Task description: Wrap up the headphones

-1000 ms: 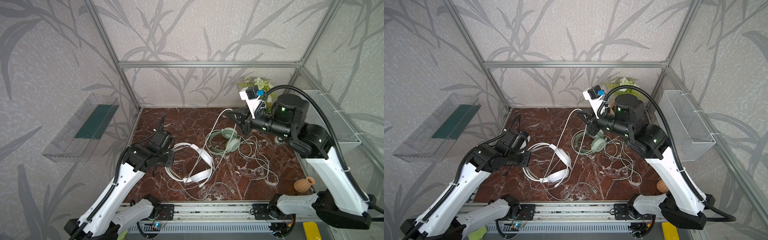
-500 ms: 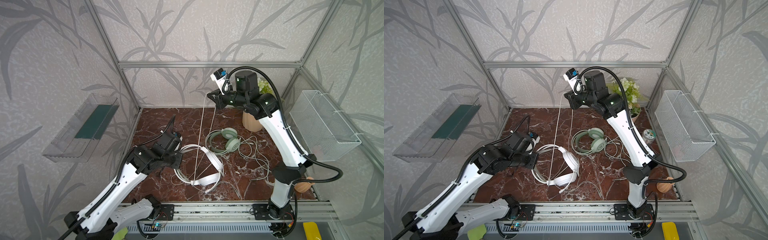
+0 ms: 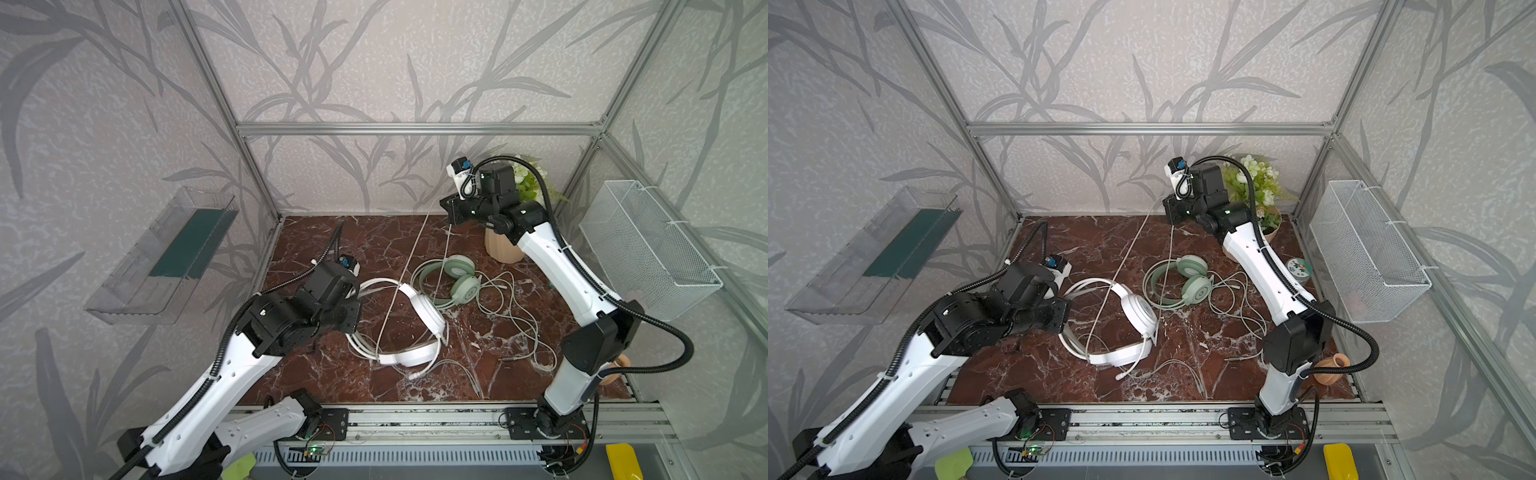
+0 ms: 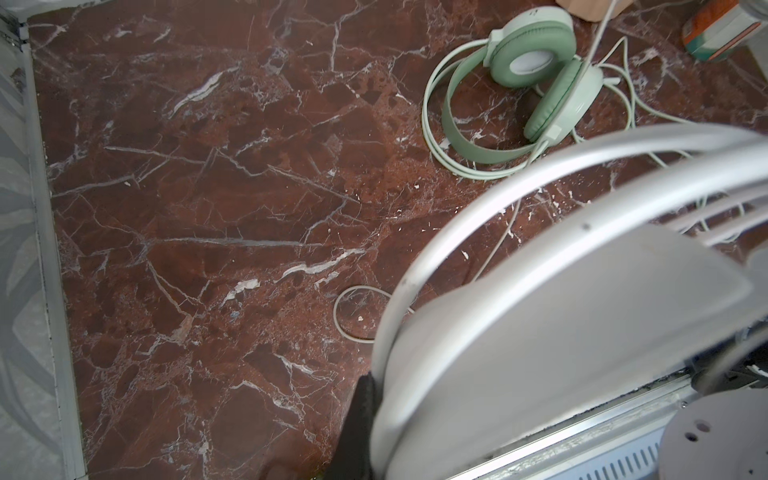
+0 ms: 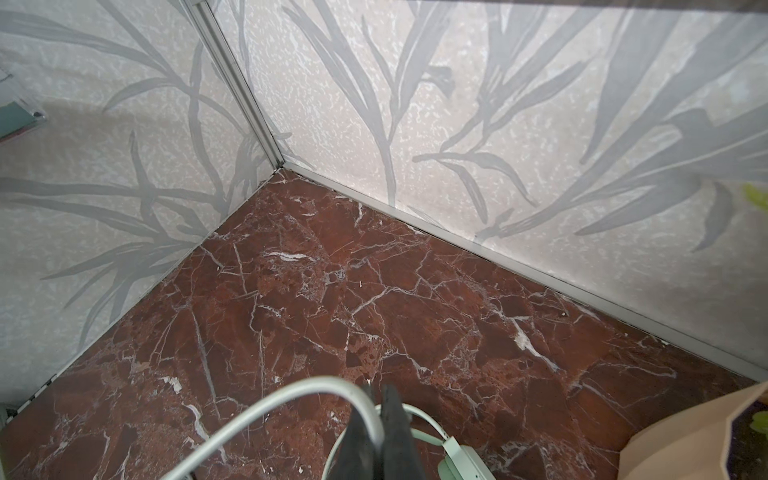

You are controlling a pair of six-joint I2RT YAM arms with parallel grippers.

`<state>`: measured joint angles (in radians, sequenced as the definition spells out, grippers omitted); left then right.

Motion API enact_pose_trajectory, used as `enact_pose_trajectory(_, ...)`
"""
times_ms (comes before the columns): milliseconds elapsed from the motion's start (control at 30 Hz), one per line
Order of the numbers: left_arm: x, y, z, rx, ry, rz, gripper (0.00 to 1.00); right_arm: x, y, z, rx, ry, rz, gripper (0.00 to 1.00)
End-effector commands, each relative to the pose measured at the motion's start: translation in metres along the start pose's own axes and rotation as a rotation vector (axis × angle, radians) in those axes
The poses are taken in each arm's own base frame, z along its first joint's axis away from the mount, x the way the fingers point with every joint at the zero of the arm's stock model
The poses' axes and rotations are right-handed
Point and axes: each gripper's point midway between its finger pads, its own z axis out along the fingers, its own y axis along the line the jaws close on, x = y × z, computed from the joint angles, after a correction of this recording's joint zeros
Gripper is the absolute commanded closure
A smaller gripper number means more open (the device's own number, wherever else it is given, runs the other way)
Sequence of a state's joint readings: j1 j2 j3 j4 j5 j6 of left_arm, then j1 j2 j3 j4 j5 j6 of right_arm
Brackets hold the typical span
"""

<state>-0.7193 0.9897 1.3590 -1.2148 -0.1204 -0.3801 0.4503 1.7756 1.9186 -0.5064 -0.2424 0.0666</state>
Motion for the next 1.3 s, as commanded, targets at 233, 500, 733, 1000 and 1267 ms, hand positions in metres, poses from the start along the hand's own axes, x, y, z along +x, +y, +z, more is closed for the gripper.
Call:
enact_pose_trajectory(233,-0.041,-0.026,-0.065,0.225,-0.198,-0.151,1.0,0.044,0.033,0.059,-0.276,0.009,0.135,1.0)
enact_pose_trajectory(500,-0.062,-0.038,-0.087,0.314,-0.259,-0.221,1.0,0.06,0.035,0.065,-0.292,-0.066,0.191,1.0)
enact_pose_trajectory(733,-0.072,-0.048,-0.095,0.388,-0.286,-0.282,1.0,0.07,0.049,0.063,-0.387,-0.119,0.259,1.0)
enact_pose_trajectory(1000,-0.075,-0.048,-0.103,0.409,-0.279,-0.345,1.0,0.078,0.072,0.044,-0.435,-0.152,0.26,0.82)
enact_pose_trajectory(1267,-0.064,-0.036,-0.092,0.328,-0.209,-0.383,1.0,0.062,0.07,-0.019,-0.378,-0.298,0.27,0.46)
